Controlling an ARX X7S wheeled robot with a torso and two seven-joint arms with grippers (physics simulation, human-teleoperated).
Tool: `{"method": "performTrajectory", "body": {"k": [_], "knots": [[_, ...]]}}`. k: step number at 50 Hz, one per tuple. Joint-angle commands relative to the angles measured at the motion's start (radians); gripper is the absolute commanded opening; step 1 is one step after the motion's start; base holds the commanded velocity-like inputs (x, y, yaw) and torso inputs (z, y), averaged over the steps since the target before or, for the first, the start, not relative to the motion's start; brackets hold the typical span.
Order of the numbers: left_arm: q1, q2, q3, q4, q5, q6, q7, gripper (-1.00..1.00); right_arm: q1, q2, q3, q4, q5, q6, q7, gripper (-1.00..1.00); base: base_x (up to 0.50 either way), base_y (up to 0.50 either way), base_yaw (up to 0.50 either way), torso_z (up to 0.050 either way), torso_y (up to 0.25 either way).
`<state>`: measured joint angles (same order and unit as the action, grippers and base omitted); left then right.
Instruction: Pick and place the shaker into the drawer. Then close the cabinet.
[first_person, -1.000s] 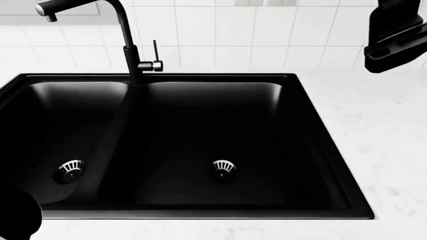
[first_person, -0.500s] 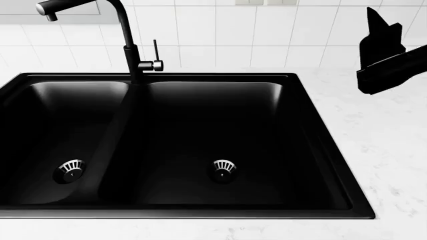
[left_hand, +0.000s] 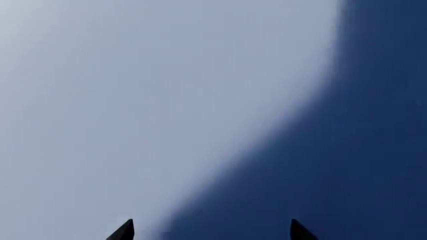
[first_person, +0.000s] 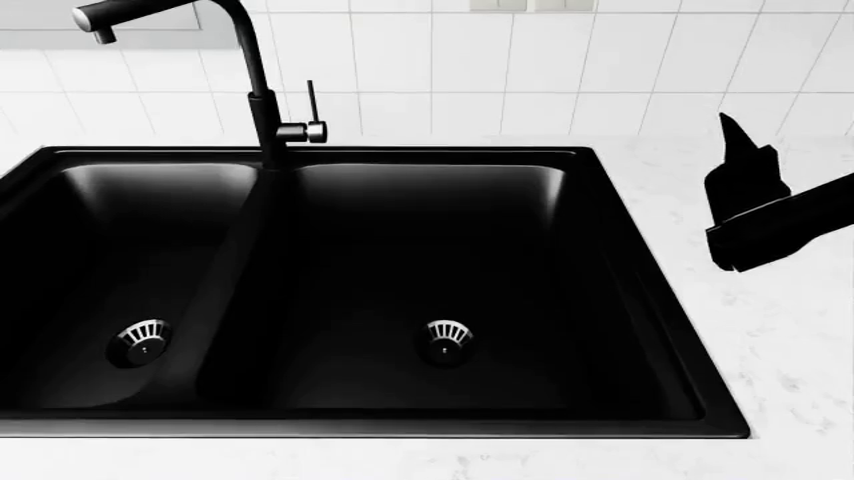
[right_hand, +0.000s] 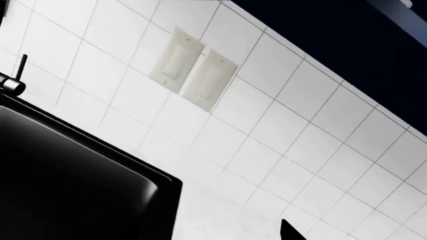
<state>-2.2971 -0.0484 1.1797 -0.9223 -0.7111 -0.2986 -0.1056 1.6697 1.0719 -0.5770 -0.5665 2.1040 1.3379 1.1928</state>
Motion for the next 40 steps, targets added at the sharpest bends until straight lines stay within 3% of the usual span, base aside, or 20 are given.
{"method": "performTrajectory", "body": {"k": [1, 9, 13, 15, 18, 20, 21, 22, 23, 24, 25, 26, 27, 29, 30, 32, 33, 35, 40], "knots": [[-0.001, 0.048, 0.232, -0.384, -0.076, 0.123, 0.015, 1.0, 0.01, 0.008, -0.024, -0.001, 0.049, -0.029, 0.025, 1.0, 0.0, 0.0, 0.0, 0.0, 0.0], [0.024, 0.048, -0.179, -0.387, 0.335, 0.032, 0.014, 1.0, 0.033, -0.005, -0.042, 0.001, 0.068, -0.032, 0.038, 1.0, 0.0, 0.0, 0.0, 0.0, 0.0], [0.022, 0.048, -0.261, -0.387, 0.386, 0.015, -0.017, 1.0, 0.029, -0.001, -0.041, -0.007, 0.069, -0.039, 0.037, 1.0, 0.0, 0.0, 0.0, 0.0, 0.0], [0.014, 0.048, -0.367, -0.387, 0.404, 0.028, -0.044, 1.0, 0.024, -0.002, -0.038, -0.011, 0.064, -0.041, 0.031, 1.0, 0.0, 0.0, 0.0, 0.0, 0.0], [0.0, 0.034, -0.615, -0.386, 0.412, 0.009, -0.072, 1.0, 0.014, -0.008, -0.024, -0.013, 0.04, -0.038, 0.006, 1.0, 0.0, 0.0, 0.0, 0.0, 0.0], [0.012, -0.003, -0.703, -0.369, 0.365, 0.009, -0.067, 1.0, 0.0, -0.021, -0.008, -0.01, 0.003, -0.033, -0.025, 1.0, 0.0, 0.0, 0.0, 0.0, 0.0], [0.162, -0.153, -0.756, -0.219, 0.235, -0.141, -0.201, 1.0, -0.007, -0.03, -0.003, -0.009, -0.014, -0.032, -0.039, 1.0, 0.0, 0.0, 0.0, 0.0, 0.0], [0.312, -0.004, -0.906, -0.069, 0.385, -0.291, -0.051, 1.0, -0.013, -0.037, 0.0, -0.009, -0.028, -0.03, -0.049, 1.0, 0.0, 0.0, 0.0, 0.0, 0.0], [0.462, -0.014, -1.056, 0.081, 0.535, -0.441, 0.087, 1.0, -0.026, -0.044, 0.006, -0.009, -0.049, -0.03, -0.064, 1.0, 0.0, 0.0, 0.0, 0.0, 0.0], [0.612, -0.022, -1.206, 0.231, 0.684, -0.591, 0.112, 1.0, -0.039, -0.051, 0.011, -0.008, -0.069, -0.031, -0.078, 1.0, 0.0, 0.0, 0.0, 0.0, 0.0], [0.692, -0.032, -1.356, 0.381, 0.663, -0.741, 0.145, 1.0, -0.051, -0.063, 0.015, -0.005, -0.092, -0.03, -0.093, 1.0, 0.0, 0.0, 0.0, 0.0, 0.0], [0.79, -0.076, -1.463, 0.531, 0.547, -0.891, 0.102, 1.0, -0.058, -0.077, 0.016, 0.0, -0.117, -0.027, -0.11, 1.0, 0.0, 0.0, 0.0, 0.0, 0.0], [0.907, -0.204, -1.613, 0.681, 0.397, -1.041, -0.048, 1.0, -0.061, -0.096, 0.014, 0.01, -0.141, -0.02, -0.127, 1.0, 0.0, 0.0, 0.0, 0.0, 0.0], [1.207, -0.504, -1.313, 0.981, 0.097, -0.741, -0.348, 1.0, -0.049, -0.135, 0.008, 0.027, -0.189, 0.004, -0.166, 1.0, 0.0, 0.0, 0.0, 0.0, 0.0], [1.357, -0.654, -1.329, 1.131, -0.053, -0.591, -0.498, 1.0, -0.028, -0.16, 0.006, 0.036, -0.218, 0.022, -0.191, 1.0, 0.0, 0.0, 0.0, 0.0, 0.0], [1.657, -0.941, -1.487, 1.431, -0.353, -0.352, -0.794, 1.0, 0.059, -0.228, -0.004, 0.061, -0.282, 0.08, -0.259, 1.0, 0.0, 0.0, 0.0, 0.0, 0.0], [1.737, -0.935, -1.539, 1.581, -0.503, -0.352, -0.767, 1.0, 0.108, -0.263, -0.008, 0.072, -0.317, 0.108, -0.301, 1.0, 0.0, 0.0, 0.0, 0.0, 0.0], [1.82, -0.922, -1.599, 1.631, -0.754, -0.353, -0.739, 1.0, 0.179, -0.311, -0.015, 0.086, -0.381, 0.146, -0.378, 1.0, 0.0, 0.0, 0.0, 0.0, 0.0], [2.005, -0.857, -1.72, 1.677, -0.722, -0.356, -0.694, 1.0, 0.43, -0.434, -0.07, 0.154, -0.592, 0.189, -0.632, 1.0, 0.0, 0.0, 0.0, 0.0, 0.0]]}}
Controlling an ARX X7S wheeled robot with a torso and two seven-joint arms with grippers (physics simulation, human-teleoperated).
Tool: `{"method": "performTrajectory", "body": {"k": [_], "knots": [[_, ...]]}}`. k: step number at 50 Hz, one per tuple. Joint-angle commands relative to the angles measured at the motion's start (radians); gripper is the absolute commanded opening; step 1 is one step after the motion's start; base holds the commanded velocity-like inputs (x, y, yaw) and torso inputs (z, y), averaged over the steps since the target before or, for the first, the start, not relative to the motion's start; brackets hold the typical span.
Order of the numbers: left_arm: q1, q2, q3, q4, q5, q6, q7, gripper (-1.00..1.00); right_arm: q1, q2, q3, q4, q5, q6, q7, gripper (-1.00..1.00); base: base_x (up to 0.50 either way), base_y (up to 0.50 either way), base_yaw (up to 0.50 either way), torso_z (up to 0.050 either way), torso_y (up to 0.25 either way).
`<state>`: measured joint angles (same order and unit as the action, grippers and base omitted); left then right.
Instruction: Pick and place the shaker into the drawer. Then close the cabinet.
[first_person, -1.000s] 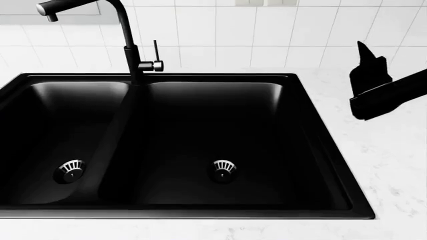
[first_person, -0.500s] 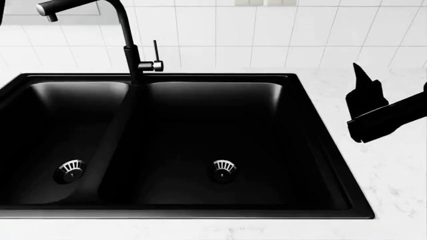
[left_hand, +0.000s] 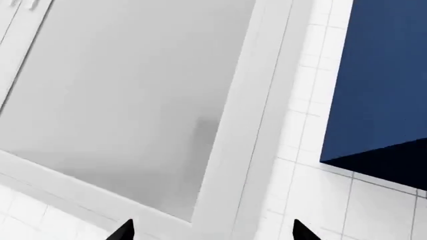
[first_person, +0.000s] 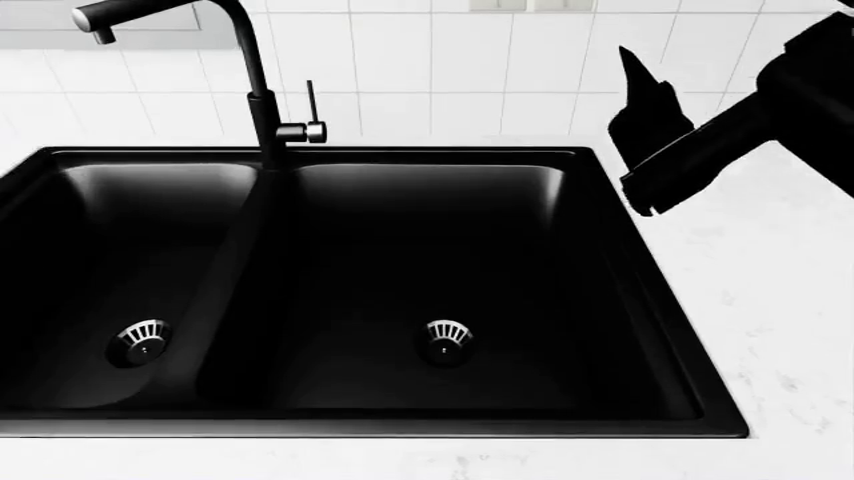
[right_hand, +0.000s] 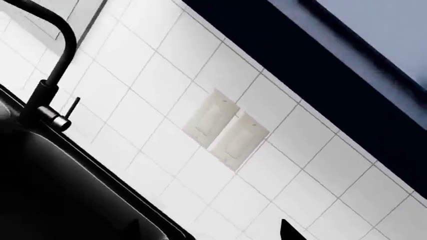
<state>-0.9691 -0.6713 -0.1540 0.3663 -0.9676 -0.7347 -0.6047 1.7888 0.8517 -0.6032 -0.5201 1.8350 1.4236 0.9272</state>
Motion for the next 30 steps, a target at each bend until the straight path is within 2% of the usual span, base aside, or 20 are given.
{"method": "performTrajectory", "body": {"k": [1, 10, 14, 19, 24, 30], "knots": [[0.701, -0.223, -0.399, 0.396, -0.457, 0.079, -0.185, 1.0, 0.343, -0.224, -0.058, 0.115, -0.367, 0.093, -0.416, 1.0, 0.0, 0.0, 0.0, 0.0, 0.0], [0.824, -0.174, -0.477, 0.428, -0.41, 0.078, -0.133, 1.0, 0.562, -0.278, -0.195, 0.185, -0.692, -0.038, -0.76, 1.0, 0.0, 0.0, 0.0, 0.0, 0.0], [0.818, -0.192, -0.506, 0.448, -0.4, 0.084, -0.127, 1.0, 0.565, -0.328, -0.155, 0.198, -0.913, 0.002, -0.93, 1.0, 0.0, 0.0, 0.0, 0.0, 0.0], [0.803, -0.218, -0.537, 0.475, -0.404, 0.091, -0.132, 1.0, 0.561, -0.331, -0.185, 0.229, -1.062, -0.014, -1.025, 1.0, 0.0, 0.0, 0.0, 0.0, 0.0], [0.816, -0.21, -0.543, 0.487, -0.401, 0.09, -0.135, 1.0, 0.547, -0.308, -0.331, 0.393, -1.239, -0.221, -1.13, 1.0, 0.0, 0.0, 0.0, 0.0, 0.0], [0.837, -0.204, -0.559, 0.488, -0.395, 0.086, -0.127, 1.0, 0.557, -0.397, -0.4, 0.795, -1.4, -0.468, -1.239, 1.0, 0.0, 0.0, 0.0, 0.0, 0.0]]}}
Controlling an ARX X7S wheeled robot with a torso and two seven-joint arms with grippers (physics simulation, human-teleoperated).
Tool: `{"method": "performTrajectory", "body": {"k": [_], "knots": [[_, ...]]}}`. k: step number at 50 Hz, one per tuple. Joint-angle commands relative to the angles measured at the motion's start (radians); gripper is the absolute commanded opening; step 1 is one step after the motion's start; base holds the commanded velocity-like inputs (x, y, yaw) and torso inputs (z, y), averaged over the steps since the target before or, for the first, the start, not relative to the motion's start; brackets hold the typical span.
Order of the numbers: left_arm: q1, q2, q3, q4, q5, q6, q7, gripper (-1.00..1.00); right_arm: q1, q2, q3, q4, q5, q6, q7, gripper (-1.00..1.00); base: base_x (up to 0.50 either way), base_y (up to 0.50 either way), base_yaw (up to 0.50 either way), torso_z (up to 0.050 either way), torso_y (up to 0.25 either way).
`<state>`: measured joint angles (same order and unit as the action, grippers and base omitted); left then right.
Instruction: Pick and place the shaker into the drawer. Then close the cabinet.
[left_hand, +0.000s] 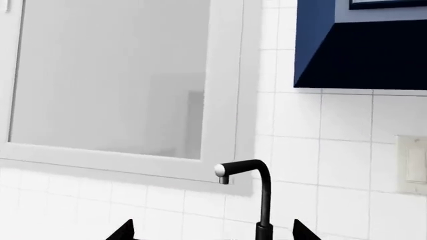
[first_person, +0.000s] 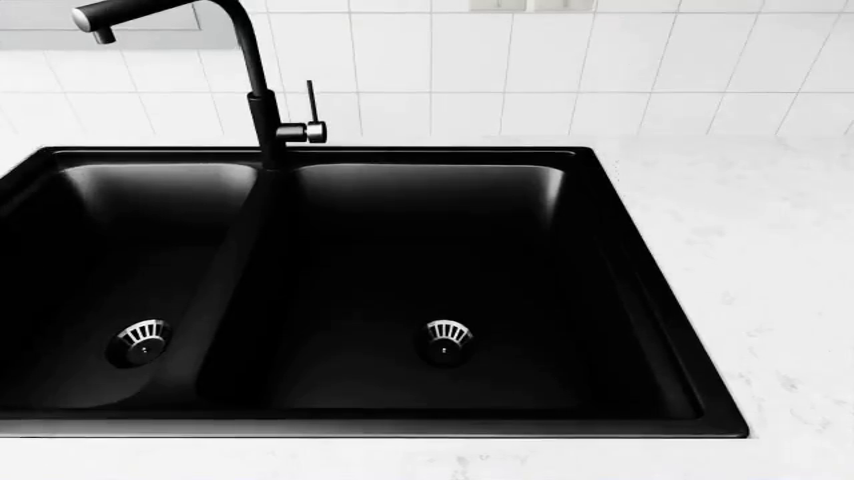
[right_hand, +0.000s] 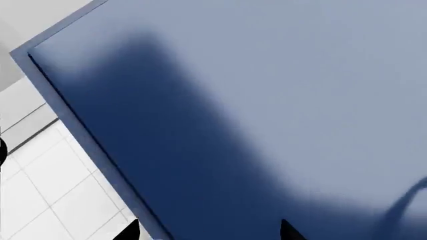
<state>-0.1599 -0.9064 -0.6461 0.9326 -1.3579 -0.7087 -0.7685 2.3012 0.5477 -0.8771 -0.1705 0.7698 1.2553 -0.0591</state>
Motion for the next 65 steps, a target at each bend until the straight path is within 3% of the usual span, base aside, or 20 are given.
{"method": "performTrajectory", "body": {"k": [1, 4, 8, 12, 16, 18, 26, 31, 47, 48, 50, 52, 53, 55, 56, 57, 58, 62, 64, 65], "knots": [[0.031, 0.032, -0.069, -0.077, -0.003, 0.059, 0.039, 1.0, 0.049, -0.119, -0.128, 0.537, -0.368, -0.345, -0.28, 1.0, 0.0, 0.0, 0.0, 0.0, 0.0], [0.043, 0.033, -0.084, -0.078, -0.003, 0.057, 0.046, 1.0, 0.054, -0.22, -0.059, 0.821, -0.527, -0.474, -0.396, 1.0, 0.0, 0.0, 0.0, 0.0, 0.0], [0.064, 0.034, -0.116, -0.081, -0.008, 0.053, 0.053, 1.0, 0.055, -0.374, 0.268, 1.204, -0.951, -0.673, -0.572, 1.0, 0.0, 0.0, 0.0, 0.0, 0.0], [0.071, 0.027, -0.132, -0.083, -0.021, 0.049, 0.049, 1.0, 0.055, -0.422, 0.54, 1.364, -1.251, -0.722, -0.615, 1.0, 0.0, 0.0, 0.0, 0.0, 0.0], [0.087, 0.033, -0.146, -0.083, -0.02, 0.046, 0.058, 1.0, 0.055, -0.431, 0.629, 1.462, -1.353, -0.725, -0.607, 1.0, 0.0, 0.0, 0.0, 0.0, 0.0], [0.093, 0.033, -0.156, -0.086, -0.021, 0.044, 0.059, 1.0, 0.054, -0.431, 0.592, 1.479, -1.327, -0.707, -0.617, 1.0, 0.0, 0.0, 0.0, 0.0, 0.0], [0.148, 0.072, -0.204, -0.094, 0.017, 0.035, 0.085, 1.0, 0.033, -0.421, 0.037, 1.479, -0.929, -0.637, -0.648, 1.0, 0.0, 0.0, 0.0, 0.0, 0.0], [0.169, 0.09, -0.214, -0.101, 0.04, 0.033, 0.099, 1.0, 0.021, -0.419, -0.137, 1.479, -0.819, -0.595, -0.638, 1.0, 0.01, 0.0, 0.0, 0.0, 0.0], [0.231, 0.078, -0.326, -0.065, -0.044, 0.011, 0.072, 1.0, 0.021, -0.419, -0.137, 1.479, -0.819, -0.595, -0.638, 1.0, 0.02, 0.0, 0.01, 0.0, 0.0], [0.229, 0.08, -0.323, -0.064, -0.05, 0.013, 0.071, 1.0, 0.055, -0.383, 0.013, 1.479, -0.75, -0.576, -0.518, 1.0, 0.02, 0.0, 0.01, 0.0, 0.0], [0.221, 0.092, -0.293, -0.058, -0.043, 0.018, 0.077, 1.0, 0.055, -0.393, 0.313, 1.473, -0.911, -0.607, -0.502, 1.0, 0.02, 0.0, 0.01, 0.0, 0.0], [0.206, 0.103, -0.252, -0.049, -0.037, 0.024, 0.081, 1.0, 0.055, -0.388, 0.613, 1.366, -0.901, -0.529, -0.562, 1.0, 0.02, 0.0, 0.01, 0.0, 0.0], [0.195, 0.111, -0.225, -0.043, -0.032, 0.027, 0.082, 1.0, -0.011, -0.377, 0.718, 1.216, -0.876, -0.412, -0.597, 1.0, 0.0, 0.0, 0.0, 0.0, 0.0], [0.173, 0.123, -0.171, -0.03, -0.026, 0.032, 0.082, 1.0, -0.298, -0.374, 0.839, 0.916, -0.872, -0.112, -0.621, 1.0, 0.0, 0.0, 0.0, 0.0, 0.0], [0.161, 0.128, -0.146, -0.024, -0.025, 0.033, 0.079, 1.0, -0.36, -0.395, 0.888, 0.766, -0.871, 0.038, -0.633, 1.0, 0.0, 0.0, 0.0, 0.0, 0.0], [0.148, 0.132, -0.121, -0.017, -0.025, 0.035, 0.075, 1.0, -0.412, -0.41, 0.876, 0.616, -0.933, 0.188, -0.691, 1.0, 0.0, 0.0, 0.0, 0.0, 0.0], [0.133, 0.134, -0.099, -0.013, -0.03, 0.036, 0.068, 1.0, -0.451, -0.522, 0.853, 0.466, -1.083, 0.315, -0.841, 1.0, 0.0, 0.0, 0.0, 0.0, 0.0], [0.061, 0.126, -0.022, -0.005, -0.057, 0.044, 0.029, 1.0, -0.589, -0.548, 0.803, -0.134, -1.683, 0.315, -1.441, 1.0, 0.0, 0.0, 0.0, 0.0, 0.0], [0.04, 0.126, 0.001, -0.002, -0.061, 0.047, 0.021, 1.0, -0.655, -0.548, 0.781, -0.346, -1.983, 0.315, -1.512, 1.0, 0.0, 0.0, 0.0, 0.0, 0.0], [0.036, 0.13, 0.009, 0.0, -0.059, 0.048, 0.021, 1.0, -0.686, -0.548, 0.769, -0.371, -2.018, 0.315, -1.512, 1.0, 0.0, 0.0, 0.0, 0.0, 0.0]]}}
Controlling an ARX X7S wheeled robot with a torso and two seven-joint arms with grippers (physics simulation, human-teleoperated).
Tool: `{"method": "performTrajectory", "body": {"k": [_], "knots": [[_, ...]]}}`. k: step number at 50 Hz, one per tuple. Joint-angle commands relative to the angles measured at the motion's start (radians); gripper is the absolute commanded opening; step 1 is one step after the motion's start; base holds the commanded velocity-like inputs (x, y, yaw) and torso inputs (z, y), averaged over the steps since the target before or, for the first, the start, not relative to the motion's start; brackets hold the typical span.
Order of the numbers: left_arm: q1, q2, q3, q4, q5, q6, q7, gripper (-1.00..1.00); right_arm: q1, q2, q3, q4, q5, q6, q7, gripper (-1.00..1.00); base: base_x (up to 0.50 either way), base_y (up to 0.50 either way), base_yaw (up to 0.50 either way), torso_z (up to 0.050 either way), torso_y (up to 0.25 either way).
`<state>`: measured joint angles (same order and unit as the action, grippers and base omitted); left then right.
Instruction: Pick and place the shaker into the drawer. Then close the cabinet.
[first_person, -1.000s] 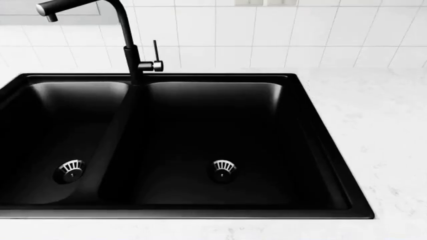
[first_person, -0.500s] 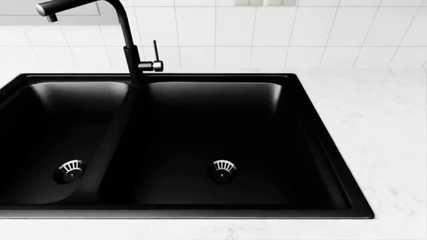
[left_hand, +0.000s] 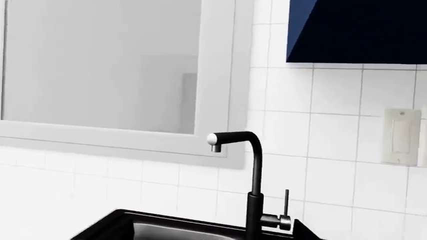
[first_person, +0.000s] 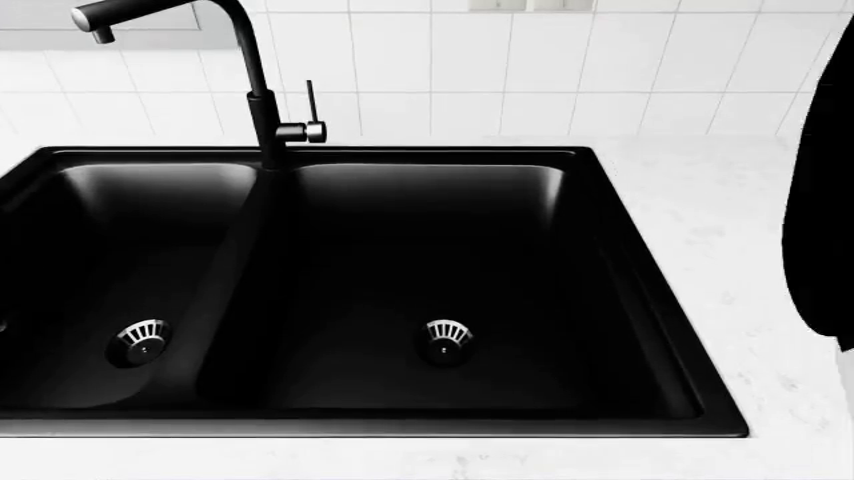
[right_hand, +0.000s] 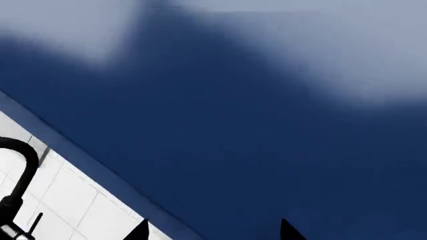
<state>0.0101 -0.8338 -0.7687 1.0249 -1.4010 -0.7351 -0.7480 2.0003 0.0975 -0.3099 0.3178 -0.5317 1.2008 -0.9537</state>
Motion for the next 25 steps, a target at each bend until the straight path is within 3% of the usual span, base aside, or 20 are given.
{"method": "performTrajectory", "body": {"k": [1, 12, 25], "knots": [[-0.136, 0.06, 0.137, -0.09, -0.015, 0.075, 0.0, 1.0, -0.411, -0.097, 0.186, -0.88, -0.735, 0.37, -0.617, 1.0, 0.0, 0.0, 0.0, 0.0, 0.0], [-0.131, 0.093, 0.179, -0.085, 0.028, 0.072, 0.018, 1.0, -0.519, -0.094, 0.131, -1.031, -0.842, 0.37, -0.617, 1.0, 0.0, 0.0, 0.0, 0.0, 0.0], [-0.108, 0.107, 0.189, -0.079, 0.05, 0.072, 0.04, 1.0, -0.641, -0.067, 0.099, -1.094, -0.789, 0.37, -0.617, 1.0, 0.0, 0.0, 0.0, 0.0, 0.0]]}}
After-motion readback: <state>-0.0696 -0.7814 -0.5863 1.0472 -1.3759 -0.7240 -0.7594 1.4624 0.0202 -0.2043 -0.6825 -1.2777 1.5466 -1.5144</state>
